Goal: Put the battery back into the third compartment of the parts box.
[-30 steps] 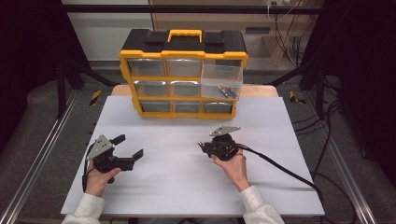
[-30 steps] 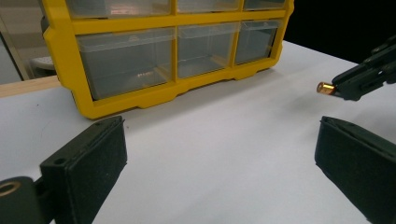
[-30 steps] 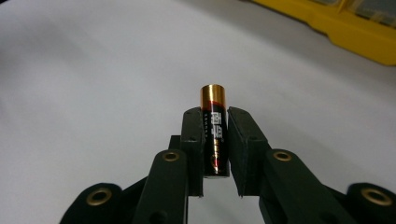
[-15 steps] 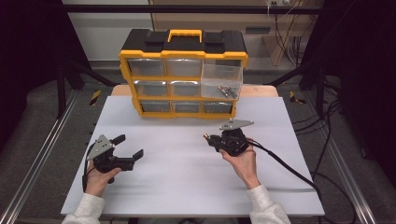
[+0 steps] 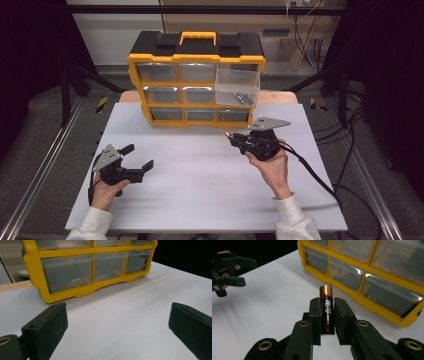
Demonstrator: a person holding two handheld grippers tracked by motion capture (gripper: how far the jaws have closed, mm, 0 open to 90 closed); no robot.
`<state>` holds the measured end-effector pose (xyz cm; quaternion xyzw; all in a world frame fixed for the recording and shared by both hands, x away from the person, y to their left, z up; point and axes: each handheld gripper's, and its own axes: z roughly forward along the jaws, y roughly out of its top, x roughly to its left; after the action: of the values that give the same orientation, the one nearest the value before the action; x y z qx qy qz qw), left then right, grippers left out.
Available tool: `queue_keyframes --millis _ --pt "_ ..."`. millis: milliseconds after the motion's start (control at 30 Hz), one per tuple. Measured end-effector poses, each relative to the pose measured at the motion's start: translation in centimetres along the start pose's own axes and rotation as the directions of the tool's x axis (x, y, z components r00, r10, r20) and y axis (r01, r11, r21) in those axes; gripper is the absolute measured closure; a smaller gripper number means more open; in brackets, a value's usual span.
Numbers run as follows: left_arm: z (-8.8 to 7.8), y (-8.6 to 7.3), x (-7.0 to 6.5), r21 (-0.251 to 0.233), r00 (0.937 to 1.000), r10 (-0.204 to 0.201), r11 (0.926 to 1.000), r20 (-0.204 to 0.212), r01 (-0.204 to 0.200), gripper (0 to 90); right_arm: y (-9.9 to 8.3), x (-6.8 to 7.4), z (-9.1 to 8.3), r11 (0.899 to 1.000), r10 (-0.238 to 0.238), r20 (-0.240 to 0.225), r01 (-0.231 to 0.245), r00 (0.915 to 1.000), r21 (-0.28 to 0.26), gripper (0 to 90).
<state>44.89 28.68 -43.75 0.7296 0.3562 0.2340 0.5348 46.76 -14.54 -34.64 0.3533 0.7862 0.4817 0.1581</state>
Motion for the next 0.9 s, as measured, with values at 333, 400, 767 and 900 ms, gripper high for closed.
queue_keyframes --millis 333,400,767,900 --pt "0.0 0.0 0.0 -0.001 1.0 -0.003 1.0 0.0 0.003 1.9 3.4 -0.2 -3.2 0.998 -0.021 0.02 0.022 0.9996 -0.059 77.2" --pt "0.0 0.0 0.0 0.0 1.0 -0.002 1.0 0.001 0.002 1.9 4.1 -0.3 -3.7 0.997 -0.025 0.028 0.027 0.9993 -0.073 77.2" --pt "0.0 0.0 0.0 -0.001 1.0 -0.003 1.0 0.0 0.003 1.9 7.5 -0.6 -5.6 0.991 -0.032 0.053 0.038 0.9981 -0.126 77.3" --pt "0.0 0.0 0.0 -0.001 1.0 -0.004 1.0 0.001 0.004 1.9 9.1 -0.7 -6.1 0.988 -0.035 0.07 0.045 0.9969 -0.147 77.2"
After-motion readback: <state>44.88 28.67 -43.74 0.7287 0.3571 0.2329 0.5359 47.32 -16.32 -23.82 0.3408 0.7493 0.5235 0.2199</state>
